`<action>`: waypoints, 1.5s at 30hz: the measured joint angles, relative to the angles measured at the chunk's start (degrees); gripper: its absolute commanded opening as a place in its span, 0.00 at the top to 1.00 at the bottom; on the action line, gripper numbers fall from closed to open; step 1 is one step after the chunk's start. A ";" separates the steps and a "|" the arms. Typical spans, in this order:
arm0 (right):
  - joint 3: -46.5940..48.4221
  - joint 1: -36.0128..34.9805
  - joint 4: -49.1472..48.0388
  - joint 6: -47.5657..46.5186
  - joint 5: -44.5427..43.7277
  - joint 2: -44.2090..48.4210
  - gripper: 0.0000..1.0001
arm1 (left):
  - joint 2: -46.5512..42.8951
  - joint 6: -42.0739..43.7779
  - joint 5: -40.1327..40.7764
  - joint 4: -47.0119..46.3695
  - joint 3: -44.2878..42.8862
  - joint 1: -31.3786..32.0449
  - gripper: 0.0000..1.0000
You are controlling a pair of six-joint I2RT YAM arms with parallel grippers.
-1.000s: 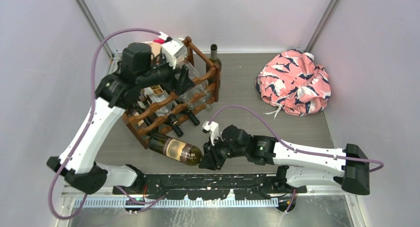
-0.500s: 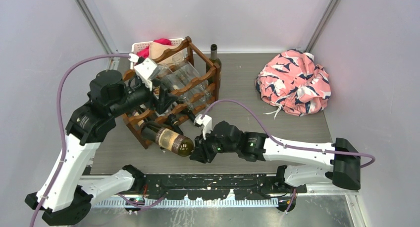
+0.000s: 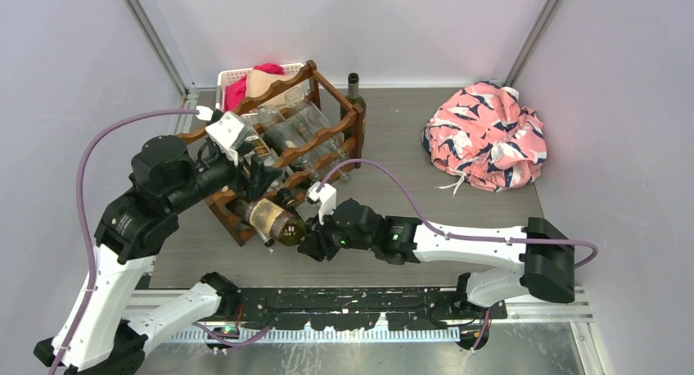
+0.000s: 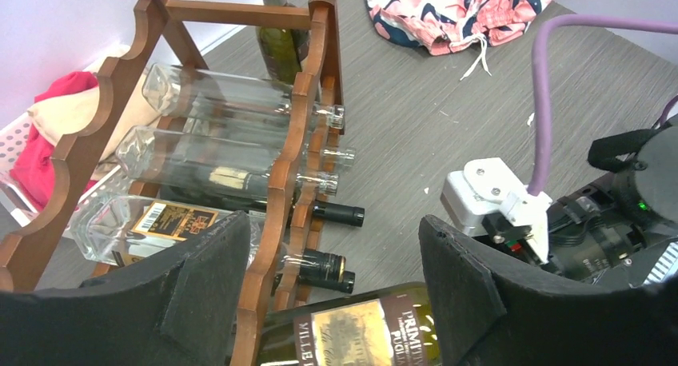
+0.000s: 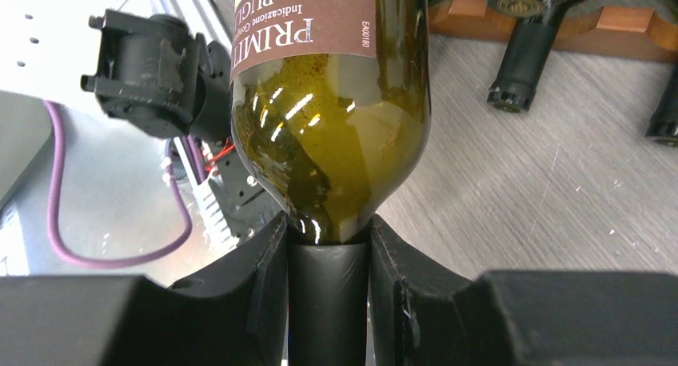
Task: Put the wine bottle on the wine rack
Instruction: Place the wine bottle in the wine rack.
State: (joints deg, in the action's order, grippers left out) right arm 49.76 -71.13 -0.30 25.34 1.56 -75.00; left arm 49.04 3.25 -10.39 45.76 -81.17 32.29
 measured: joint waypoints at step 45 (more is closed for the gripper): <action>32.83 -3.02 -8.26 0.79 -27.89 -36.48 0.98 | -8.72 3.85 3.69 -4.00 10.60 0.00 0.22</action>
State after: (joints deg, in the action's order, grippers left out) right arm 82.59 -74.15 -8.56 26.13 -26.33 -111.48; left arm 40.32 7.09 -6.70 41.76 -70.57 32.29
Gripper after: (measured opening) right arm 0.406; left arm 0.776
